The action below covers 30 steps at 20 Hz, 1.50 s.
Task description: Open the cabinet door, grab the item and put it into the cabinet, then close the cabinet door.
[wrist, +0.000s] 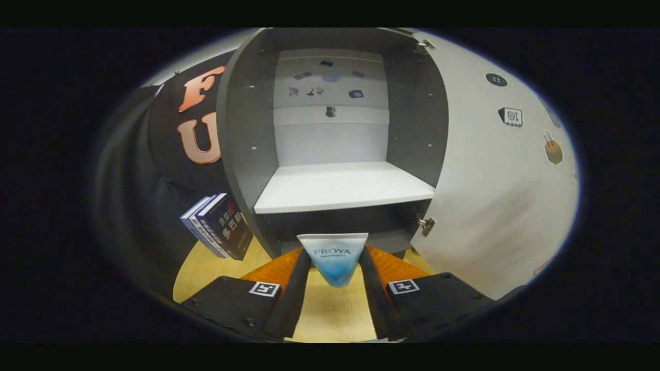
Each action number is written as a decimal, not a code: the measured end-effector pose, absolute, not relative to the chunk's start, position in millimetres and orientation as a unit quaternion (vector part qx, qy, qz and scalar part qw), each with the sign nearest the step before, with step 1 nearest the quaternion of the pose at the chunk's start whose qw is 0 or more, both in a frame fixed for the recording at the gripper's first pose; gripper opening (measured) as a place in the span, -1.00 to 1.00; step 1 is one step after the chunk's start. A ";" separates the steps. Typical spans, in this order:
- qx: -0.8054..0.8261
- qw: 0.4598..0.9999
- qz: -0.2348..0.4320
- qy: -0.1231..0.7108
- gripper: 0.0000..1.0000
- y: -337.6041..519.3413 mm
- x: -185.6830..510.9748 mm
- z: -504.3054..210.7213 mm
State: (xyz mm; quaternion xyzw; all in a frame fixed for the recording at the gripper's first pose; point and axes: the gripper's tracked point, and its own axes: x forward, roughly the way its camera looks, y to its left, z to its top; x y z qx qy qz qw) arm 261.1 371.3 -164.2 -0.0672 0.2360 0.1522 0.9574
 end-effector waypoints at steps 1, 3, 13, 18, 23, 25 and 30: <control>-0.068 0.958 0.156 0.229 0.25 376.0 266.4 -150.1; -0.075 0.959 0.165 0.216 0.25 384.1 278.0 -124.4; -0.076 0.956 0.180 0.217 0.24 417.8 365.7 -97.7; -0.079 0.953 0.175 0.234 0.25 423.2 407.5 -122.1; -0.094 0.952 0.179 0.229 0.24 425.9 419.7 -125.2; -0.097 0.951 0.182 0.231 0.36 425.6 416.1 -123.7; -0.093 0.962 0.161 0.197 0.89 412.6 403.6 -102.7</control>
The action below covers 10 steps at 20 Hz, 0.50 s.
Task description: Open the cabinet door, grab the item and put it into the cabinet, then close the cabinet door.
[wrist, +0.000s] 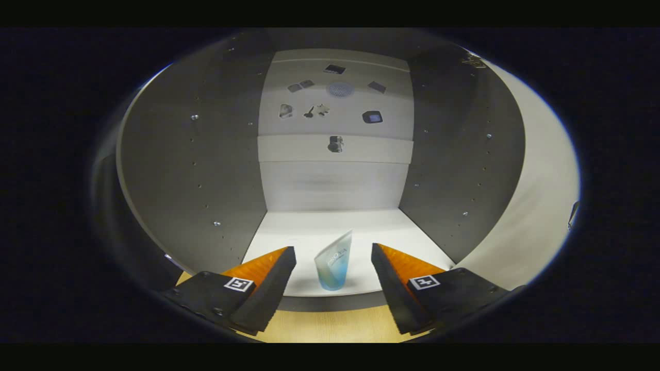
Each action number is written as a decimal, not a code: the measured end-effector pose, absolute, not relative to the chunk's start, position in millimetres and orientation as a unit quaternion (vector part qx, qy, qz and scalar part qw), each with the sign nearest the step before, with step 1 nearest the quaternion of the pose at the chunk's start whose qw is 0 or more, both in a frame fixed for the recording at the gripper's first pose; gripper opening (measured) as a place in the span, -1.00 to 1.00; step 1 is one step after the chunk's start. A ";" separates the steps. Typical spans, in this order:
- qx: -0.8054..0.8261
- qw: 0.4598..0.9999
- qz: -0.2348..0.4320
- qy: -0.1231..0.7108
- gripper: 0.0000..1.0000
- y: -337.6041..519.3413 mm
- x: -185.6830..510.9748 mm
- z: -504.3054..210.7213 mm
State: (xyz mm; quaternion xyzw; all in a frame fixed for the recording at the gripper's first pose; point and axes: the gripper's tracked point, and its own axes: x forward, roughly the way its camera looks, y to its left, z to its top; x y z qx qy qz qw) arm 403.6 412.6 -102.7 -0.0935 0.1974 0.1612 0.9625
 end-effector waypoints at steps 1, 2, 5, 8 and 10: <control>-0.091 0.964 0.160 0.191 1.00 410.2 393.8 -94.4; -0.087 0.966 0.160 0.181 0.99 408.7 385.7 -88.5; -0.074 0.973 0.156 0.155 0.98 396.7 349.8 -69.5; -0.054 0.977 0.154 0.138 0.99 378.5 304.9 -56.8; -0.040 0.981 0.140 0.129 0.98 353.4 273.7 -50.0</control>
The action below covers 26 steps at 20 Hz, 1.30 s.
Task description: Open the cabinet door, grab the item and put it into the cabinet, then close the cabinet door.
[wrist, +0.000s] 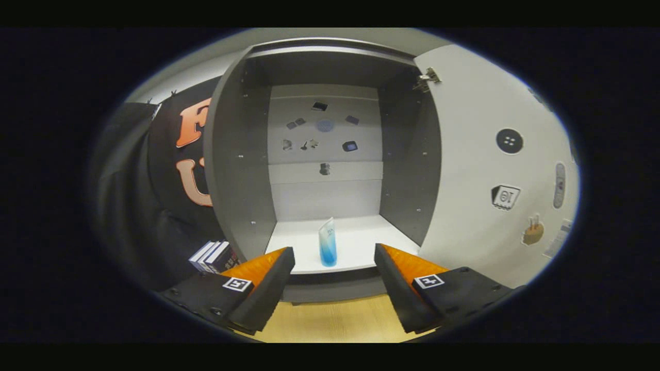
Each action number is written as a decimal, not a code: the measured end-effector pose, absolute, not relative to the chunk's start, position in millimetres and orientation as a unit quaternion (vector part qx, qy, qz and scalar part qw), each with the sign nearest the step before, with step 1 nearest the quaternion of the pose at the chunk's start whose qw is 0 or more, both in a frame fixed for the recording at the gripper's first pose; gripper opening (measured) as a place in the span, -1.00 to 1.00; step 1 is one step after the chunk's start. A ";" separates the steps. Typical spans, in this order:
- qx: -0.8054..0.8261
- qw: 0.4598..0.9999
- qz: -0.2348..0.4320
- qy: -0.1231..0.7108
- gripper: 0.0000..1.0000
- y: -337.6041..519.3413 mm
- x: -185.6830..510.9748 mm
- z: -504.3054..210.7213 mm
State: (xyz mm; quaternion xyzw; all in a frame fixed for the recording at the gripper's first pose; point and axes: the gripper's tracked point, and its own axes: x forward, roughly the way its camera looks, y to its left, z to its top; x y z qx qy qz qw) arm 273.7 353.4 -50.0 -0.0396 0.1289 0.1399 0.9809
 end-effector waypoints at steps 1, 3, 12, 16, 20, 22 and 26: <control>-0.031 0.983 0.131 0.122 0.98 341.5 257.5 -47.2; -0.019 0.988 0.112 0.108 0.98 315.9 227.9 -42.1; -0.006 0.996 0.032 0.080 1.00 186.7 123.9 -35.1; -0.009 0.997 -0.004 0.081 1.00 118.7 91.6 -31.4; -0.007 0.996 -0.048 0.075 0.99 45.4 75.4 -27.4; -0.002 0.995 -0.064 0.074 0.98 11.7 75.2 -27.2; 0.007 0.994 -0.077 0.072 0.96 -37.9 92.9 -37.5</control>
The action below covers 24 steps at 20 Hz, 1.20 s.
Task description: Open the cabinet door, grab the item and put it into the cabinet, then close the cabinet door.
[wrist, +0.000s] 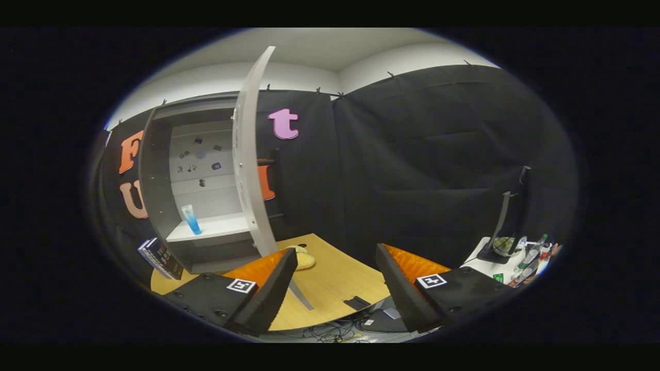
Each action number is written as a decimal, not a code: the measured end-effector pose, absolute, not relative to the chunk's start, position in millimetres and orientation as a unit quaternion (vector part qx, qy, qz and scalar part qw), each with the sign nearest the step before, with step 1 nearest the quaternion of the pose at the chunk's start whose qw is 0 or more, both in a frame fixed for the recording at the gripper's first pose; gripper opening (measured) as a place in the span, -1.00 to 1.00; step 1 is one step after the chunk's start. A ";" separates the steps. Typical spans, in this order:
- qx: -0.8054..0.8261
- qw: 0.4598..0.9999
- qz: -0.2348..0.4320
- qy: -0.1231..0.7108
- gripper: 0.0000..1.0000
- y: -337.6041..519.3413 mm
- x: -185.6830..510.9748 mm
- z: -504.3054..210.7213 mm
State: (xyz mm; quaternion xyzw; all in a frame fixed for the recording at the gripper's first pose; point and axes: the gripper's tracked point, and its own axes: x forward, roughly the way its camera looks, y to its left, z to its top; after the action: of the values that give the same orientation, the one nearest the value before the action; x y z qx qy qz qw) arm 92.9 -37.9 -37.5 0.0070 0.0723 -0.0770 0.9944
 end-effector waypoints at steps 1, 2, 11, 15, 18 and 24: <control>0.008 0.994 -0.075 0.074 0.96 -43.6 101.5 -43.4; 0.007 0.995 -0.072 0.076 0.96 -49.5 109.6 -48.5; -0.012 0.996 -0.019 0.087 0.96 -34.6 172.2 -78.5; -0.019 0.996 0.009 0.083 0.96 -15.1 182.4 -78.0; -0.018 0.996 0.008 0.084 0.95 -17.6 182.3 -78.3; -0.026 0.996 0.005 0.081 0.93 -3.2 175.9 -77.9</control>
State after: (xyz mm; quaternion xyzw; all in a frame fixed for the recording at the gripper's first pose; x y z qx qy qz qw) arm 175.9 -3.2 -77.9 -0.0262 0.0807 0.0054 0.9964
